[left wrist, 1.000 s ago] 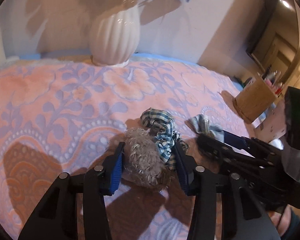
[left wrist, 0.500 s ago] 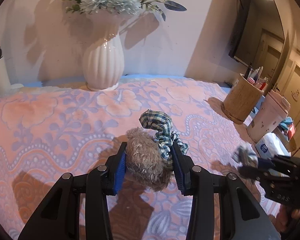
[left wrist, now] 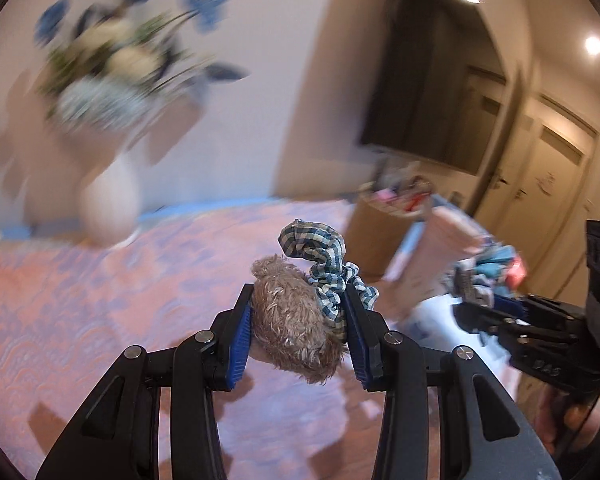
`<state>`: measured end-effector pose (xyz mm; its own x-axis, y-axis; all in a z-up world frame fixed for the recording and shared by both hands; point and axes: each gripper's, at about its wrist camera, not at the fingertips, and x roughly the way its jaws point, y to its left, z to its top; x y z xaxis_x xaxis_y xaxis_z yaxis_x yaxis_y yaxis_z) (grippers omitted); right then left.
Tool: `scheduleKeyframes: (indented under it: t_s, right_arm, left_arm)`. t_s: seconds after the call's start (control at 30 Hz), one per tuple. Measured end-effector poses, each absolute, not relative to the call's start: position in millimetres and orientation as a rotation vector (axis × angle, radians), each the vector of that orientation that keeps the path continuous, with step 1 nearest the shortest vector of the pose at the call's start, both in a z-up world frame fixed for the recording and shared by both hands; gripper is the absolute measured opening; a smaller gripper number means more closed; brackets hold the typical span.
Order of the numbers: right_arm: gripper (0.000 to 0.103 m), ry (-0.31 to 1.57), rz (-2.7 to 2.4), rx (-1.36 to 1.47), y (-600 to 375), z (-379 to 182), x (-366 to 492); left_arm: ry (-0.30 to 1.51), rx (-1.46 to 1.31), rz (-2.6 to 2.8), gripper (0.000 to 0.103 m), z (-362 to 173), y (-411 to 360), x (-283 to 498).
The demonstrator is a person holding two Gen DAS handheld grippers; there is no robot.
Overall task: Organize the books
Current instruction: 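Carry the plush toy and plaid bow clip over the basket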
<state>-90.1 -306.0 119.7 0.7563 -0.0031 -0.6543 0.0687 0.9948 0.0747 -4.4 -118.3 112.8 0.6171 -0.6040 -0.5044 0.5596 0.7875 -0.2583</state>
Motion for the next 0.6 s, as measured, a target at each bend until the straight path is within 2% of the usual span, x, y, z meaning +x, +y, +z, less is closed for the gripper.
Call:
scheduleKeyframes:
  t_s: [0.2, 0.43, 0.6]
  right_arm:
    - [0.03, 0.64, -0.173, 0.161, -370.7, 142.8, -128.1]
    - [0.03, 0.589, -0.33, 0.374, -489.3, 146.9, -168.4]
    - [0.03, 0.543, -0.419, 0.418, -552.0, 152.6, -184.5]
  left_arm:
    - [0.573, -0.022, -0.824, 0.039, 143.6, -203.5, -20.3]
    - [0.554, 0.039, -0.962, 0.039, 162.5, -303.8, -41.5]
    - [0.561, 0.07, -1.014, 0.039, 167.1, -366.7, -54.6]
